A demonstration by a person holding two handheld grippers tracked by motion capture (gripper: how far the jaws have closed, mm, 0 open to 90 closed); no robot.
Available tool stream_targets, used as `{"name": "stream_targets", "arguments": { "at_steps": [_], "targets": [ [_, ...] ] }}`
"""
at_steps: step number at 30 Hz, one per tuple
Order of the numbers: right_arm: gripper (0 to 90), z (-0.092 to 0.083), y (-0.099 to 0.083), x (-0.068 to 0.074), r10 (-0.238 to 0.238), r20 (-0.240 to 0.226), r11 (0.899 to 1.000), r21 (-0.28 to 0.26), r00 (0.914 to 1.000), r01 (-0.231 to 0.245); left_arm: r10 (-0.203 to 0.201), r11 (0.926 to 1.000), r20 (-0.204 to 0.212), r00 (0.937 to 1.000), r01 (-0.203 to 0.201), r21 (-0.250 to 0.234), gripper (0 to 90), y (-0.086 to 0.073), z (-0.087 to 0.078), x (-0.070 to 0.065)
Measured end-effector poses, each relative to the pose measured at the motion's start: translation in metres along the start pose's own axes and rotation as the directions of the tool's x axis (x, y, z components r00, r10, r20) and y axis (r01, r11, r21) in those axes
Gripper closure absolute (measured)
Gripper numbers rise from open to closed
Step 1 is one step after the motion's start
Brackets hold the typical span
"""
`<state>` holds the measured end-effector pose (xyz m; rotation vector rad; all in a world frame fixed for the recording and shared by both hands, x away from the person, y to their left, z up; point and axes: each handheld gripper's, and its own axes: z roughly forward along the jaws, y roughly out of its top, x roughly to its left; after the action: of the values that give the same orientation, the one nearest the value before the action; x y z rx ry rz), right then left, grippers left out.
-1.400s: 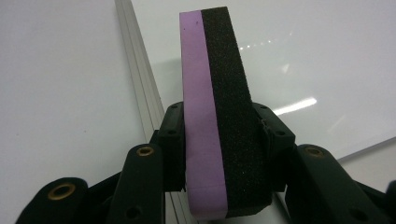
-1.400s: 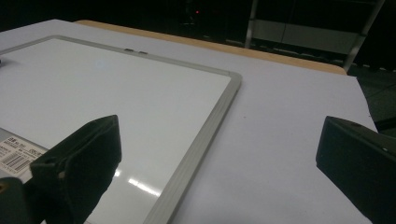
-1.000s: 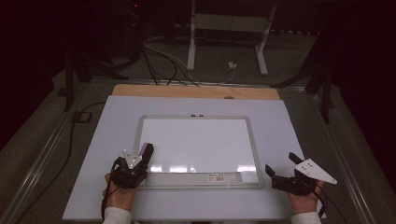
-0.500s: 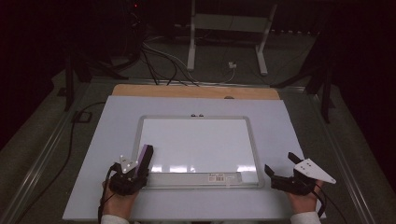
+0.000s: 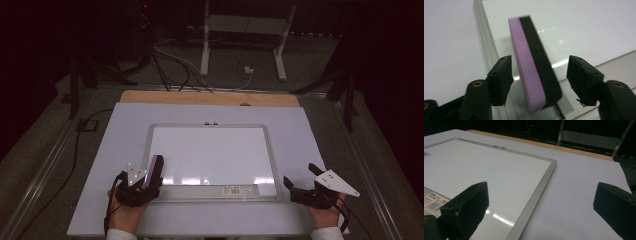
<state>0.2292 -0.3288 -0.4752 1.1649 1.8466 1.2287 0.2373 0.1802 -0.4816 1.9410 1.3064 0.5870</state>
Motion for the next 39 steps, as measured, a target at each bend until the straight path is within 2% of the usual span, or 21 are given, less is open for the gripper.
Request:
{"name": "stream_targets", "arguments": {
  "at_steps": [6,8,13,17,23,30,33,35,39],
  "targets": [
    [0.5,0.0,0.0,0.0,0.002,0.0,1.0,-0.002,1.0,-0.002,0.034,0.9947,0.031,0.999,-0.031,-0.099,28.0,0.011,-0.007,0.004],
    [0.5,-0.001,0.0,0.0,0.001,-0.001,1.0,-0.005,1.0,-0.001,0.04,0.9887,0.046,0.9981,-0.033,-0.146,25.9,0.016,-0.009,0.006],
    [0.5,-0.001,0.0,0.0,0.002,-0.002,1.0,-0.009,1.0,-0.002,0.057,0.9718,0.046,0.9973,-0.044,-0.232,18.6,0.026,-0.015,0.012],
    [0.4,-0.002,0.0,0.0,0.0,-0.006,1.0,-0.014,1.0,0.0,0.054,0.959,0.052,0.9972,-0.037,-0.281,12.6,0.03,-0.019,0.02],
    [0.4,-0.003,0.001,0.001,0.002,-0.013,1.0,-0.022,0.9999,-0.002,0.043,0.9419,0.06,0.9973,-0.021,-0.335,2.0,0.031,-0.025,0.031],
    [0.4,-0.004,0.001,0.002,-0.006,-0.025,1.0,-0.031,0.9997,0.005,0.045,0.9202,0.053,0.9976,-0.021,-0.391,0.6,0.025,-0.033,0.043],
    [0.3,-0.005,0.001,0.003,-0.007,-0.027,0.999,-0.037,0.9996,0.006,0.052,0.9161,0.039,0.9979,-0.032,-0.4,0.6,0.022,-0.034,0.047],
    [0.3,-0.006,0.001,0.003,-0.008,-0.032,0.999,-0.042,0.9995,0.007,0.039,0.9142,0.033,0.9987,-0.022,-0.405,0.6,0.019,-0.035,0.05],
    [0.3,-0.007,0.001,0.002,-0.011,-0.033,0.999,-0.053,0.9994,0.009,0.011,0.9098,0.054,0.9985,0.012,-0.415,0.6,0.013,-0.035,0.058]
  ]
}}
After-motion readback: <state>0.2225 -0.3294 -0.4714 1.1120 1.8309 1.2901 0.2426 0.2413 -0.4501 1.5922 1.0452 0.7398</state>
